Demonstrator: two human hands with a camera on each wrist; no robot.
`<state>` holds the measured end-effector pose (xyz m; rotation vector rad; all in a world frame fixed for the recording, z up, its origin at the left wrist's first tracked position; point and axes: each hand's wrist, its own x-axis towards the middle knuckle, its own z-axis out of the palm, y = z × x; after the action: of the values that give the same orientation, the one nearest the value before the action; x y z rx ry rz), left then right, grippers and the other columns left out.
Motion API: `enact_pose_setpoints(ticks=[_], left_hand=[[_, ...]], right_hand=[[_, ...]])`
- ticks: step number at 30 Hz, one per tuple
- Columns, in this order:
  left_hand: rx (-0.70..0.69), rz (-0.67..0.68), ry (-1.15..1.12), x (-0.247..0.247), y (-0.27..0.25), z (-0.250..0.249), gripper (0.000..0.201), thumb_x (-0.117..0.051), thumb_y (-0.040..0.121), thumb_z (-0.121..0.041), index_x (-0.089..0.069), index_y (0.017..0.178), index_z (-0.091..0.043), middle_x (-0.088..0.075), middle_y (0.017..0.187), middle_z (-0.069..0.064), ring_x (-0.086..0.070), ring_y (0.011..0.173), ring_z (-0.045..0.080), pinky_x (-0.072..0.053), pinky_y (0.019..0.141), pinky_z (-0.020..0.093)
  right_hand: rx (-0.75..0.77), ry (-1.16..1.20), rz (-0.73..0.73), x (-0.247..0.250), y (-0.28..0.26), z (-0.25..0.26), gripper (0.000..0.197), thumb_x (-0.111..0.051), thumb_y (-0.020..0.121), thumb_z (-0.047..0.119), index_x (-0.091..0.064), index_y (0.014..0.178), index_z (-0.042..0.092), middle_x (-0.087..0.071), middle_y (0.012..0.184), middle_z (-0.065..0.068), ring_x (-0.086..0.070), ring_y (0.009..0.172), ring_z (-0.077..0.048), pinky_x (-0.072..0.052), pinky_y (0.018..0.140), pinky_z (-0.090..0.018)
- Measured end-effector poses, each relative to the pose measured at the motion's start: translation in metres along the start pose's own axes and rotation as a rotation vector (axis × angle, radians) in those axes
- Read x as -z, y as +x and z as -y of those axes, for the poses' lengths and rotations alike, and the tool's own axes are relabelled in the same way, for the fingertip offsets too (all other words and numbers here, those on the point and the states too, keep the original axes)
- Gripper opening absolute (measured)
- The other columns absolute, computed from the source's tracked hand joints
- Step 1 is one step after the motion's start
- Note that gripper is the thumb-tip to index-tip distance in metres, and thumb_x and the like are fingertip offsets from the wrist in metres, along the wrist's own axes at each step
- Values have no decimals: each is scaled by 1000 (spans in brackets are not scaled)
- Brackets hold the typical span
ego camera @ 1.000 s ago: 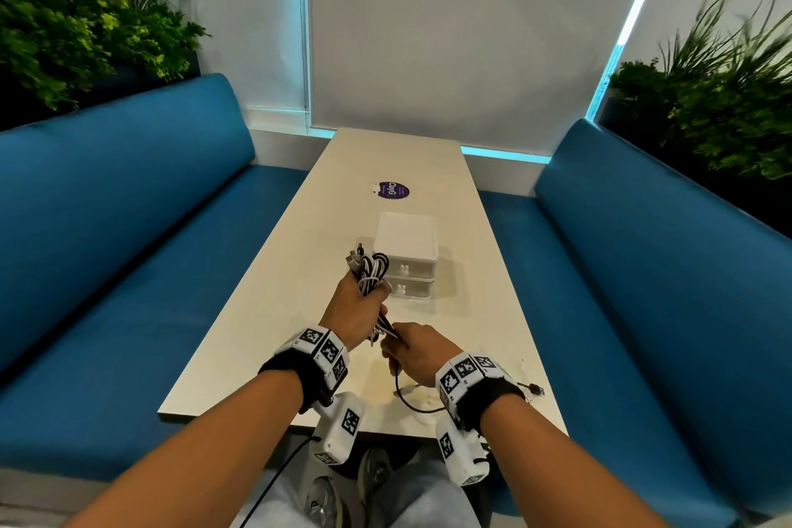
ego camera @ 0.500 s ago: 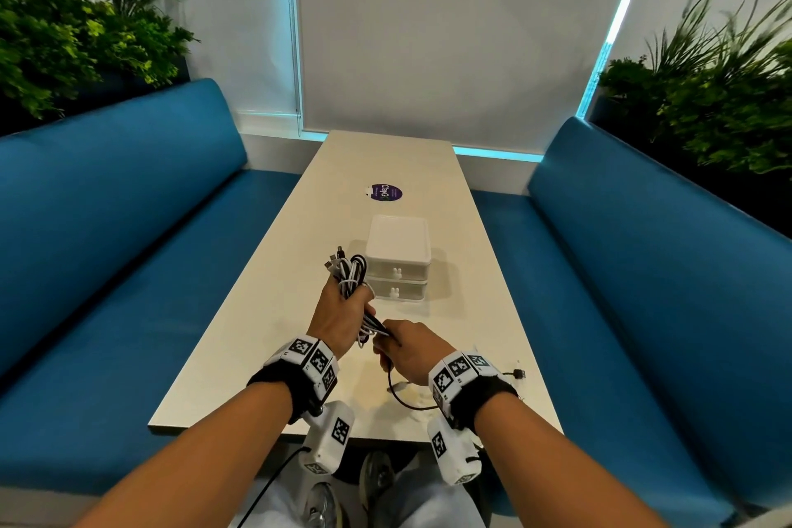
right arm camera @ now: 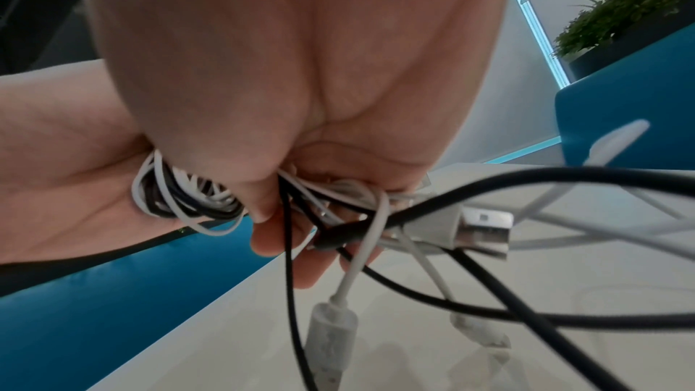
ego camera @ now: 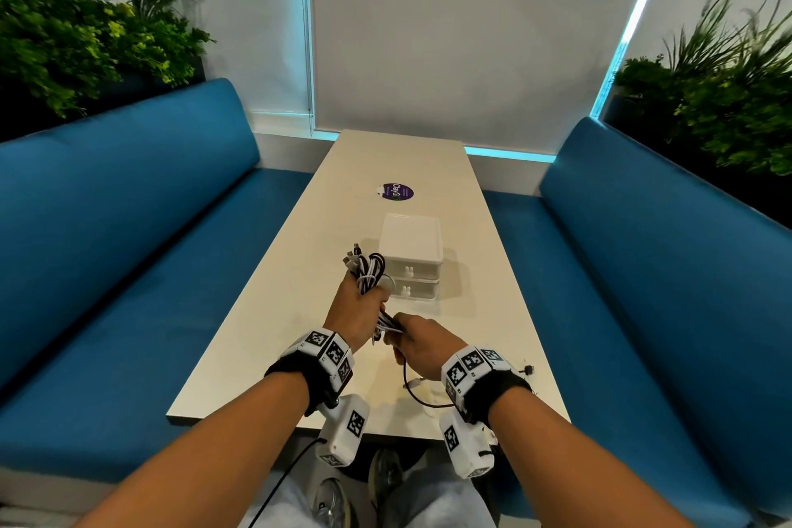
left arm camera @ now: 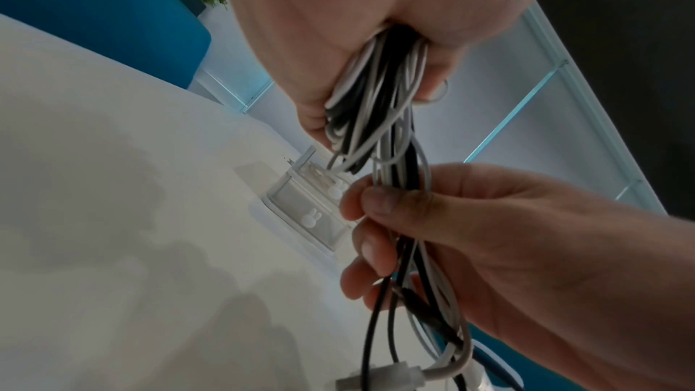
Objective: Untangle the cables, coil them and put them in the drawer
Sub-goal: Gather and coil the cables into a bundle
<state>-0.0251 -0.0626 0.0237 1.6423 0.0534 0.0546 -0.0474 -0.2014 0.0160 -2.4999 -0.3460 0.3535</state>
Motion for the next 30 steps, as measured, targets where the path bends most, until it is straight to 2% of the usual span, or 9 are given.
enact_pose_setpoints(ticks=[4,9,12,16,18,20,24,27,30], left_hand=[[-44,23,68,1,-2,-2,5,-58,87,-17,-59,84,-13,-59,66,4,-54,63,22,-46,65,35],[-34,24,73,-2,1,-1,32,-55,95,-22,-45,125,-26,-60,106,-2,-56,93,21,-43,91,38],[-22,9,92,-3,-1,0,33,-54,97,-26,-35,124,-24,-57,111,1,-55,101,24,-40,89,35],[-33,2,127,1,1,3,31,-55,98,-25,-33,121,-21,-59,109,3,-58,92,24,-44,80,34],[-42,10,155,3,2,6,32,-55,98,-24,-34,122,-20,-62,109,6,-59,85,25,-45,73,34],[-53,28,202,3,4,9,32,-55,97,-25,-34,121,-21,-65,105,9,-59,79,29,-45,68,35],[-123,41,311,3,-1,8,33,-58,96,-31,-38,119,-19,-66,99,6,-60,76,24,-48,67,37],[-154,90,386,2,-6,10,40,-67,91,-33,-43,121,-19,-65,101,-1,-62,88,20,-45,72,30],[-133,89,431,4,0,14,35,-70,87,-28,-54,117,-20,-67,104,0,-64,95,22,-44,74,27]], right_hand=[[-7,-11,27,-2,-2,2,20,-38,99,27,-56,94,21,-64,76,7,-60,75,-19,-50,76,-37],[-18,42,2,-5,-3,6,20,-37,99,27,-55,90,22,-65,79,3,-63,79,-22,-51,80,-41],[-19,40,10,-2,-2,3,16,-46,94,31,-57,101,21,-67,92,2,-64,90,-23,-52,83,-41],[28,252,-121,11,-1,-3,45,-56,77,34,-53,121,25,-65,111,8,-60,106,-9,-50,93,-32],[72,323,-235,17,1,2,30,-56,88,33,-58,117,24,-67,104,11,-63,99,-5,-49,92,-26],[135,286,-313,22,4,7,20,-52,98,33,-62,109,20,-68,95,9,-66,85,-5,-51,80,-21],[132,231,-404,27,14,5,19,-48,99,24,-66,92,21,-67,79,5,-66,62,-11,-55,69,-33],[140,107,-458,33,17,4,21,-47,97,21,-68,96,24,-71,88,3,-66,76,-17,-54,75,-36],[161,135,-374,33,13,6,23,-48,99,24,-69,107,21,-71,105,1,-62,96,-17,-49,88,-35]])
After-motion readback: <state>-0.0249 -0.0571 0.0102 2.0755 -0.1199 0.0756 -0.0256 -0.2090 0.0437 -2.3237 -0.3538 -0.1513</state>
